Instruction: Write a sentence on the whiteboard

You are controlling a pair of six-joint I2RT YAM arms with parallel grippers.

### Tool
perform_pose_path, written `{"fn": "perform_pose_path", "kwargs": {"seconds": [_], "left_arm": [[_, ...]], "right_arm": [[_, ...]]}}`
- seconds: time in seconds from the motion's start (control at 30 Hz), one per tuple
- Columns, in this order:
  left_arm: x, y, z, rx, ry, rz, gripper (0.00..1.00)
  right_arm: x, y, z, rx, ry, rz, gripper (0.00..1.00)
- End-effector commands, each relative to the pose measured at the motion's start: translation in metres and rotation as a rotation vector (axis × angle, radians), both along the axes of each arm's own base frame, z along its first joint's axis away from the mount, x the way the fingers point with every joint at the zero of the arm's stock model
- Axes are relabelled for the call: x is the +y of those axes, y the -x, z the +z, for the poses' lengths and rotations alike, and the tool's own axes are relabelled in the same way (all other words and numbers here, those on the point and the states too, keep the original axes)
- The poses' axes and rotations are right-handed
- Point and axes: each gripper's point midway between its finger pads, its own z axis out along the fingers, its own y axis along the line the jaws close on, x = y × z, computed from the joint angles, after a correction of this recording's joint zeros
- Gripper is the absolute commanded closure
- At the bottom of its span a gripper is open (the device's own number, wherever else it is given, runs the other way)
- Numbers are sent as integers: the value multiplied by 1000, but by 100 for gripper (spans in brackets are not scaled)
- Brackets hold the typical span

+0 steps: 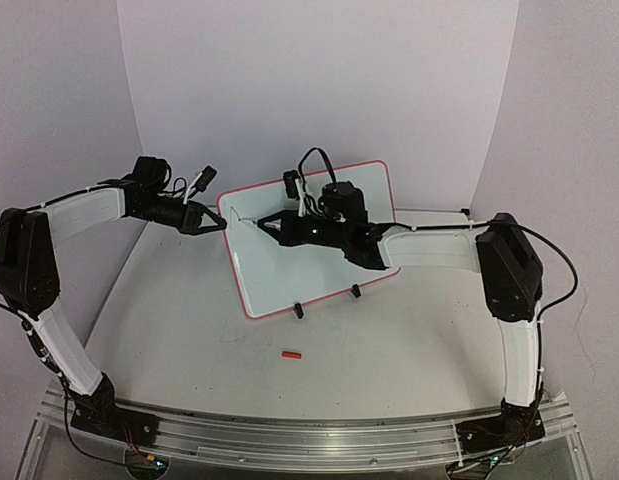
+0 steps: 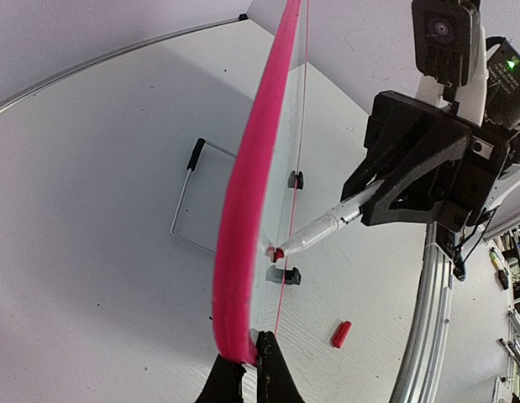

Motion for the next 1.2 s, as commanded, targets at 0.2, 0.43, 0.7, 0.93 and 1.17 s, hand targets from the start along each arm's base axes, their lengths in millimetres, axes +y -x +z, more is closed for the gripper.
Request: {"fn": "perform_pose_path", "kwargs": {"seconds": [0.2,0.43,0.7,0.93,1.17], "left_arm": [[3,7,10,-93,-43,-15,100],[3,7,10,-93,-41,-16,100],[2,7,10,-91,-42,-17,100],[2,7,11,-95,-42,-17,100],[3,7,11,-98,-44,-16,100]], "right_arm": [[-19,-13,4,5,12,-85,100],[-19,-17,19,-21,-16,-102,100],[-16,-24,41,-60,-53,-120,100],[-14,-29,54,-85,-74,-134,100],[-11,-34,61,-96,-90,-137,100]]}}
